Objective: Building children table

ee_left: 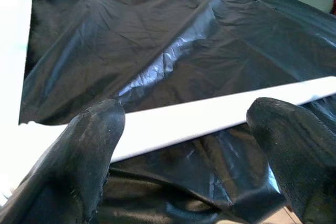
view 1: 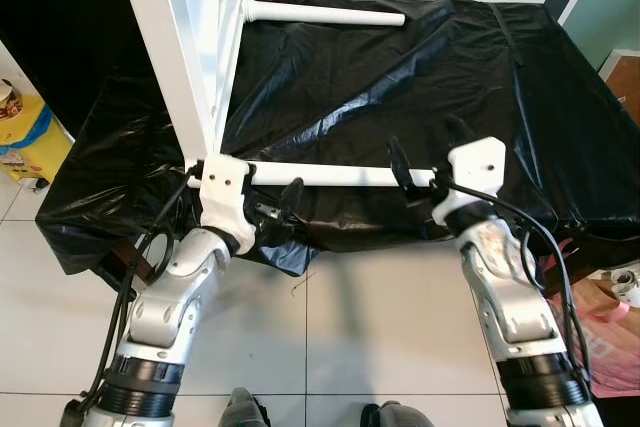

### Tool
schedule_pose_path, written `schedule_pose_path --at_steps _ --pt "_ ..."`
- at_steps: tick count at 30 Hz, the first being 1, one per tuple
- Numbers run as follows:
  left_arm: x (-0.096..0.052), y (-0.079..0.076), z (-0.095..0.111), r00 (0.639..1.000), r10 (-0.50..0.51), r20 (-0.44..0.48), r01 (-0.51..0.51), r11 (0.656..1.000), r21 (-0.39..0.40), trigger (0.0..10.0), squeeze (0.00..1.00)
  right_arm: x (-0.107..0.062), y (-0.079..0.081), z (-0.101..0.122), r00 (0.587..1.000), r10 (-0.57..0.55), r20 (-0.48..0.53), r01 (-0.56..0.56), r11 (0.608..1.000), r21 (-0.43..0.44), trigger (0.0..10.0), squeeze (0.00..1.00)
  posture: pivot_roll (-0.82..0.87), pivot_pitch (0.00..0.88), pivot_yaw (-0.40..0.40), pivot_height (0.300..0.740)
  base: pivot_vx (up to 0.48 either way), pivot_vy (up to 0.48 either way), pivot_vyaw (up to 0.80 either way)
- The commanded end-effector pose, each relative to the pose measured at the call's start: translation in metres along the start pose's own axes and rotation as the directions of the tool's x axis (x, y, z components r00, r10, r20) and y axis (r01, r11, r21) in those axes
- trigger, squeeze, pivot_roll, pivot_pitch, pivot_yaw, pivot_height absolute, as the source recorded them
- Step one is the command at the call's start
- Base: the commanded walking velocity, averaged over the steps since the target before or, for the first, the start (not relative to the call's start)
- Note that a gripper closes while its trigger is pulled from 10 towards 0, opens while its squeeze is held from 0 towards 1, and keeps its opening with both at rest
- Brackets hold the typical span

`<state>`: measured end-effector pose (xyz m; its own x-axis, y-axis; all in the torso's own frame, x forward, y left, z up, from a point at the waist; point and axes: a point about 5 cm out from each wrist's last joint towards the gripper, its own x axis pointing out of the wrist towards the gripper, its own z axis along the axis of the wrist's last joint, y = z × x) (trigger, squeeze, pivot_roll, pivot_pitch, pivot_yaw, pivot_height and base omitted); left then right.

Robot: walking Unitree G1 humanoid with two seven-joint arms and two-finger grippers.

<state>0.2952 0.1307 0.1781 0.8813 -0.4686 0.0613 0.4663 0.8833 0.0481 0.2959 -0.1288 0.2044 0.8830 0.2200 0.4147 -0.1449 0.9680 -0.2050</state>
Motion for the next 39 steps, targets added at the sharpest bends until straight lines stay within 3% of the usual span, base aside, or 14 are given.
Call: schedule_pose_path --at_steps 1,6,11,19,39 --pt "0.002 0.000 -0.002 0.999 0.035 -0.004 -0.035 0.999 0.007 10.0 0.00 0.003 0.000 -0.003 1.000 -0.030 -0.010 0.030 1.000 -0.003 10.0 0.00 0.01 0.111 -0.049 0.740 0.000 0.000 0.00" --pt "0.004 0.001 0.001 0.990 0.129 0.049 -0.131 0.990 0.043 10.0 0.00 0.004 -0.001 -0.013 0.990 -0.122 -0.075 0.128 0.989 0.070 10.0 0.00 0.02 0.105 -0.054 0.740 0.000 0.000 0.00" --pt "-0.006 -0.001 -0.008 0.972 0.219 0.087 -0.223 0.974 0.043 10.0 0.00 -0.016 -0.003 -0.036 0.977 -0.130 -0.169 0.146 0.985 0.090 10.0 0.00 0.02 0.101 -0.054 0.740 0.000 0.000 0.00" --pt "-0.016 -0.013 -0.018 0.974 0.210 0.083 -0.211 0.978 -0.005 10.0 0.00 -0.033 0.005 -0.049 0.972 -0.105 -0.209 0.131 0.985 0.114 10.0 0.00 0.03 0.092 -0.055 0.740 0.000 0.000 0.00" --pt "-0.019 -0.014 -0.022 0.983 0.158 0.094 -0.157 0.987 -0.016 10.0 0.00 -0.042 0.014 -0.060 0.968 -0.077 -0.239 0.105 0.989 0.108 10.0 0.00 0.04 0.068 -0.060 0.740 0.000 0.000 0.00"
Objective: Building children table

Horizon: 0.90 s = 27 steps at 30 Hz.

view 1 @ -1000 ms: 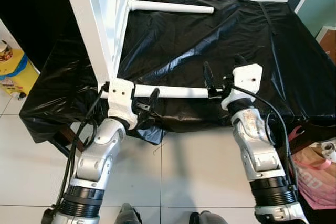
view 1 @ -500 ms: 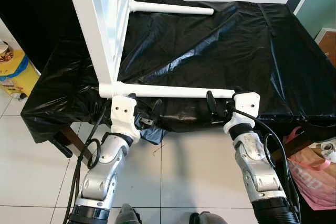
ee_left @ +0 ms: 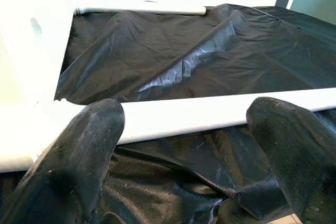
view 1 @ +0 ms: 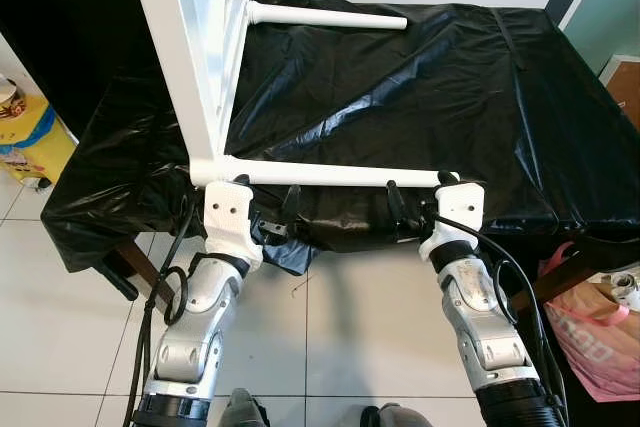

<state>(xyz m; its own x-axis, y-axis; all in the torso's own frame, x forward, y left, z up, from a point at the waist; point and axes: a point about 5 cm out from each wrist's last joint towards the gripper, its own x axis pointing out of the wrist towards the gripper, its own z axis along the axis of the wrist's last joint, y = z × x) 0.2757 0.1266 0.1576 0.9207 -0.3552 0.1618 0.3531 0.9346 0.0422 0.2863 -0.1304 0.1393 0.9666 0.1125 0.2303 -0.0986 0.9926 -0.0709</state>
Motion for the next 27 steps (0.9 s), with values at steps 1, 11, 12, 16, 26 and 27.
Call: schedule_pose_path --at_steps 1,11,12,16,26,27 --pt "-0.003 0.000 -0.003 0.999 0.035 -0.002 -0.035 0.999 -0.015 10.0 0.00 -0.005 -0.001 -0.008 1.000 -0.002 -0.026 0.002 1.000 0.007 10.0 0.00 0.04 0.068 -0.060 0.740 0.000 0.000 0.00" --pt "-0.007 -0.001 -0.007 1.000 0.001 -0.012 -0.002 1.000 -0.019 10.0 0.00 -0.012 -0.007 -0.015 0.999 -0.035 -0.041 0.036 0.999 0.008 10.0 0.00 0.04 0.050 -0.057 0.740 0.195 0.000 0.00" --pt "-0.007 -0.001 -0.007 1.000 0.000 -0.012 0.000 1.000 -0.020 10.0 0.00 -0.012 -0.007 -0.015 0.999 -0.035 -0.042 0.036 0.999 0.008 10.0 0.00 0.04 0.048 -0.056 0.740 0.315 0.000 0.00" --pt "-0.007 -0.001 -0.006 1.000 -0.003 -0.009 0.003 1.000 -0.021 10.0 0.00 -0.013 -0.007 -0.016 0.999 -0.034 -0.043 0.034 0.999 0.009 10.0 0.00 0.04 0.045 -0.056 0.740 0.314 0.000 0.00" --pt "-0.009 -0.004 -0.006 1.000 -0.010 -0.008 0.010 1.000 -0.026 10.0 0.00 -0.016 -0.005 -0.018 0.999 -0.025 -0.047 0.025 1.000 0.006 10.0 0.00 0.05 0.048 -0.058 0.740 0.318 0.000 0.00" --pt "-0.010 -0.004 -0.006 1.000 -0.010 -0.008 0.010 1.000 -0.027 10.0 0.00 -0.016 -0.005 -0.018 0.999 -0.024 -0.048 0.024 1.000 0.006 10.0 0.00 0.05 0.049 -0.059 0.740 0.319 0.000 0.00"
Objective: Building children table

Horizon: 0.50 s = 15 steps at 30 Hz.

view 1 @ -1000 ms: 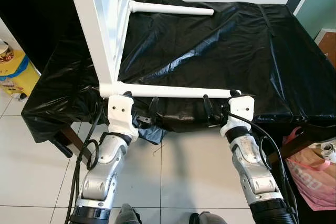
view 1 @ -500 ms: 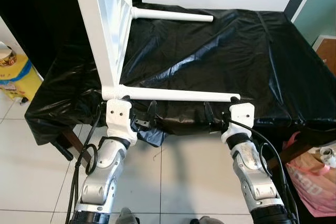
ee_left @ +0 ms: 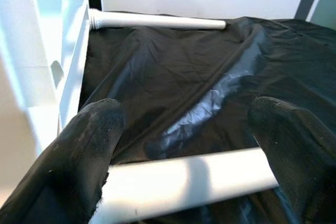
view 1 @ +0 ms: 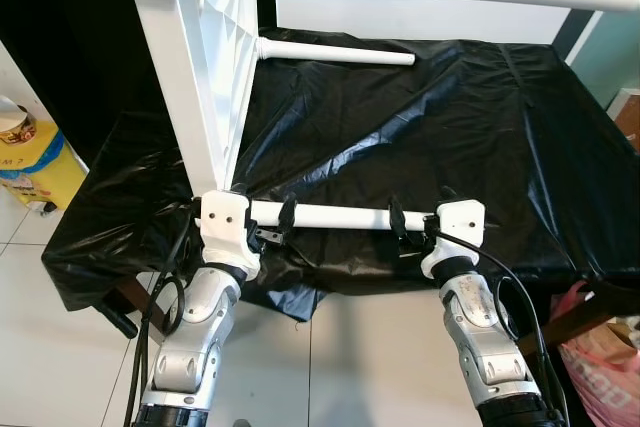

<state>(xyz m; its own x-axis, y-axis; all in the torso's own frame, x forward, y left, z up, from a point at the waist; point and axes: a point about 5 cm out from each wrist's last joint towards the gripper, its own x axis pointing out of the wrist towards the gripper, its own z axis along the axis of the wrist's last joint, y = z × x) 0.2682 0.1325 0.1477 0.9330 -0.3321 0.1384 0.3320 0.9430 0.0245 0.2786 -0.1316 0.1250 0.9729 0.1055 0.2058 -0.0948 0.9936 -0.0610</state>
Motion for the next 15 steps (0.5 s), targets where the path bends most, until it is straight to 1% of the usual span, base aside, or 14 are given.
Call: schedule_pose_path --at_steps 1,3,5,10,15 --pt "0.0008 -0.0066 0.0025 0.999 -0.035 0.016 0.036 0.999 -0.012 10.0 0.00 -0.0050 -0.0060 -0.0060 1.000 -0.018 -0.022 0.018 1.000 -0.002 10.0 0.00 0.05 0.049 -0.059 0.740 0.319 0.000 0.00" --pt "0.0005 -0.0071 0.0023 0.999 -0.035 0.016 0.035 0.999 -0.012 10.0 0.00 -0.0051 -0.0061 -0.0062 1.000 -0.018 -0.022 0.018 1.000 -0.004 10.0 0.00 0.05 0.052 -0.060 0.740 0.270 0.000 0.00" --pt "-0.0007 -0.0084 0.0031 0.999 -0.031 0.030 0.032 0.999 -0.018 10.0 0.00 -0.0058 -0.0057 -0.0068 1.000 -0.014 -0.025 0.014 1.000 -0.005 10.0 0.00 0.05 0.053 -0.060 0.740 0.000 0.000 0.00" --pt "-0.0021 -0.0094 0.0029 0.999 -0.031 0.031 0.032 0.999 -0.036 10.0 0.00 -0.0066 -0.0049 -0.0072 1.000 -0.009 -0.026 0.009 1.000 -0.007 10.0 0.00 0.05 0.056 -0.060 0.740 0.000 0.000 0.00" --pt "-0.0078 -0.0130 -0.0002 0.998 -0.064 0.007 0.065 0.997 -0.049 10.0 0.00 -0.0098 -0.0035 -0.0080 1.000 -0.006 -0.029 0.005 1.000 -0.017 10.0 0.00 0.05 0.066 -0.059 0.740 0.000 0.000 0.00"
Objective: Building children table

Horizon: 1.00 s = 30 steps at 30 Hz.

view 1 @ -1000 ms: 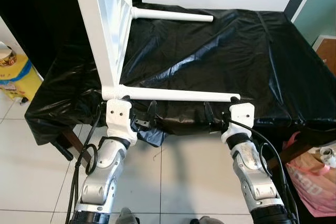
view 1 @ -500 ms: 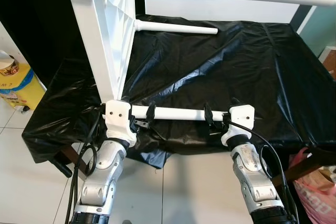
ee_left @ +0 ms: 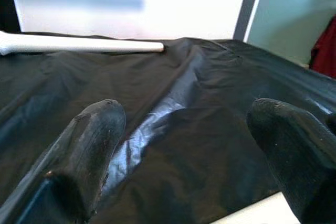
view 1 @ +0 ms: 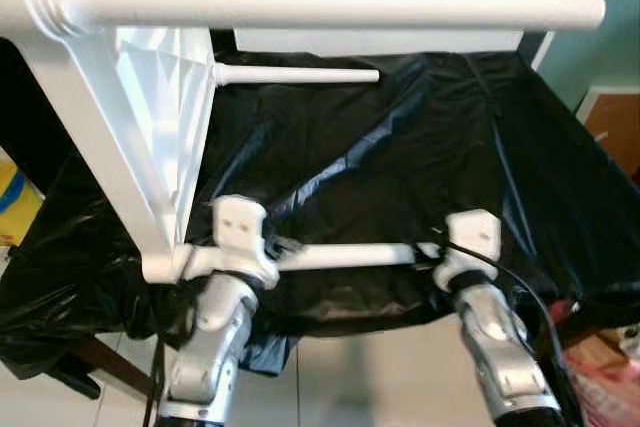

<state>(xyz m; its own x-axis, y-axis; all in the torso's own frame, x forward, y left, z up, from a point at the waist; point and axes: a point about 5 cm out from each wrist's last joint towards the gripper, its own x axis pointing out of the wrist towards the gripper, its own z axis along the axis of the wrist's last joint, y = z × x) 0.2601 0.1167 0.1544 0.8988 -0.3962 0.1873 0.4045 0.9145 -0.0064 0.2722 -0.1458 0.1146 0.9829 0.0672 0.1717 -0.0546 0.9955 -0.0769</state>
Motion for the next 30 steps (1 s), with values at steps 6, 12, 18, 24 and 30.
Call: schedule_pose_path --at_steps 6,12,18,24,30 --pt "-0.0095 0.0024 -0.0082 0.998 -0.001 -0.057 0.000 1.000 -0.006 10.0 0.00 -0.0016 0.0092 0.0019 1.000 0.029 0.010 -0.029 1.000 -0.001 10.0 0.00 0.05 0.075 -0.056 0.740 0.000 0.000 0.00" --pt "-0.0102 0.0029 -0.0085 0.998 0.000 -0.062 -0.001 1.000 -0.011 10.0 0.00 -0.0019 0.0099 0.0028 0.999 0.035 0.013 -0.035 0.999 -0.006 10.0 0.00 0.05 0.078 -0.054 0.740 0.000 0.000 0.00" --pt "-0.0106 0.0042 -0.0090 0.997 0.004 -0.071 -0.004 1.000 -0.010 10.0 0.00 -0.0021 0.0087 0.0034 0.999 0.035 0.015 -0.035 0.999 -0.006 10.0 0.00 0.05 0.091 -0.050 0.740 0.000 0.000 0.00" --pt "-0.0104 0.0045 -0.0075 0.997 0.003 -0.076 0.000 1.000 0.029 10.0 0.00 -0.0010 0.0086 0.0031 0.999 0.030 0.012 -0.030 1.000 -0.005 10.0 0.00 0.05 0.101 -0.049 0.740 0.000 -0.047 0.00" --pt "-0.0096 0.0055 -0.0069 0.997 0.008 -0.076 -0.006 0.999 0.032 10.0 0.00 0.0003 0.0098 0.0030 1.000 0.029 0.011 -0.029 1.000 -0.002 10.0 0.00 0.06 0.102 -0.047 0.740 0.000 -0.394 0.00"
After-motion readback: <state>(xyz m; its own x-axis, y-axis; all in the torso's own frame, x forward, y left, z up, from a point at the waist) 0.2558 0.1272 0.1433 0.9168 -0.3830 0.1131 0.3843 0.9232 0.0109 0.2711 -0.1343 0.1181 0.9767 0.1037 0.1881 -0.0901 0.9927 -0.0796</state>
